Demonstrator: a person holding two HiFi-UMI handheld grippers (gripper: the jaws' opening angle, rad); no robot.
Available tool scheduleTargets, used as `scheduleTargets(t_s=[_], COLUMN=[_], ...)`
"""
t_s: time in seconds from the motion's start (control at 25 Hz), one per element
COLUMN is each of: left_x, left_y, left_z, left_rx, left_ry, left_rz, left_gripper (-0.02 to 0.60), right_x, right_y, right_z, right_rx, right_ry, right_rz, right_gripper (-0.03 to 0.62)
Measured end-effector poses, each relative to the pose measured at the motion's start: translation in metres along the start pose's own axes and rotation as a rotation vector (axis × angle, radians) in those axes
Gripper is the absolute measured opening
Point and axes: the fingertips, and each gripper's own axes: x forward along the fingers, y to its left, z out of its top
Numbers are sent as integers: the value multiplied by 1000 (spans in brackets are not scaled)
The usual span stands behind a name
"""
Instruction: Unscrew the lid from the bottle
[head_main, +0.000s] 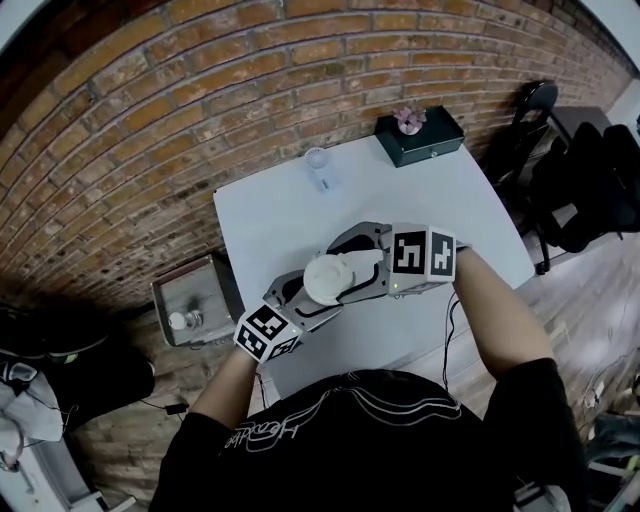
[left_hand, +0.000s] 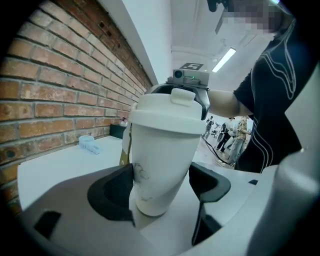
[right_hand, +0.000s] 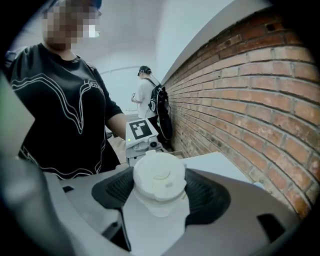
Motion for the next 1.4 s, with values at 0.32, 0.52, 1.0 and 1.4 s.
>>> scheduleTargets(t_s=[0.32,0.52,1.0,1.4], left_x=[4,4,5,6], left_y=[1,2,1,1], left_z=[0,0,2,-1], left_rx=[-11,-11,-17,-3], left_ry=[8,18,-11,0], left_rz=[11,15,16,12], left_gripper=[364,364,364,362], right_x=[-2,-13,-18,-6], right_y=[-5,-15,-16,-16], right_z=[-4,9,14,5], right_rx=[101,239,561,599], right_ry=[12,-105,-281,-233], right_rz=[-81,-327,-841,-1040], right_gripper=[327,402,414,431])
